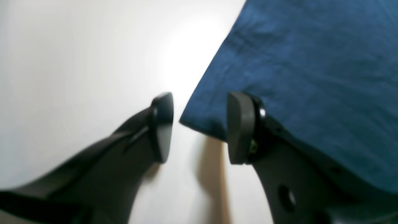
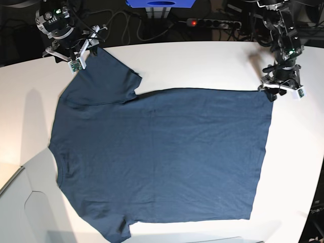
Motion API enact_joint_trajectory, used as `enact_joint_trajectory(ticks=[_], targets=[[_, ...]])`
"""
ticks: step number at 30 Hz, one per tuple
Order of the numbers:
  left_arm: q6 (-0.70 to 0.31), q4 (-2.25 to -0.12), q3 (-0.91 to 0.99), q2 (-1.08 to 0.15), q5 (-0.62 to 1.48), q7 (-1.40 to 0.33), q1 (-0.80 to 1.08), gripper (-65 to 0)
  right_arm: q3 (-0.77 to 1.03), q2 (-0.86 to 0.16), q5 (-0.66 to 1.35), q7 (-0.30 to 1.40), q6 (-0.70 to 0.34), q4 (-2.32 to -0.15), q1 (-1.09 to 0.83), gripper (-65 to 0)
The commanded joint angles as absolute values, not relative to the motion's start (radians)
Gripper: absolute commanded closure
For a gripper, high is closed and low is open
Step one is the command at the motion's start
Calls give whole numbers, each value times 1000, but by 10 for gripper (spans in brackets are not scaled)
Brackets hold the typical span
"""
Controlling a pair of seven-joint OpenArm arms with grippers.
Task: Fold the T-shirt properly
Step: 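Move both grippers down to the shoulder corners of the blue T-shirt, then close both grippers on the shirt's shoulder corners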
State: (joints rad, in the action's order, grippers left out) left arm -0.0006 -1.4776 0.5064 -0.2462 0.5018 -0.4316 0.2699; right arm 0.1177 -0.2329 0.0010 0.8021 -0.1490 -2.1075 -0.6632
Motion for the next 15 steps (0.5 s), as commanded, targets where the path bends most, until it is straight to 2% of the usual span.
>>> enact_joint_trajectory(ticks=[1,13,15], targets=[[-2,-1478,510,-259,509,-412,257,-271,122,-240,-1,788,-165,-2121,-668,-333],[-2,-1455,450,-259,509,-410,251,-267,120,-240,-1,788,-165,-2121,-657,-333],[-2,-1454,450,-257,509,-410,251,-237,120,-240,-1,788,-165,-2121,-657,-333]])
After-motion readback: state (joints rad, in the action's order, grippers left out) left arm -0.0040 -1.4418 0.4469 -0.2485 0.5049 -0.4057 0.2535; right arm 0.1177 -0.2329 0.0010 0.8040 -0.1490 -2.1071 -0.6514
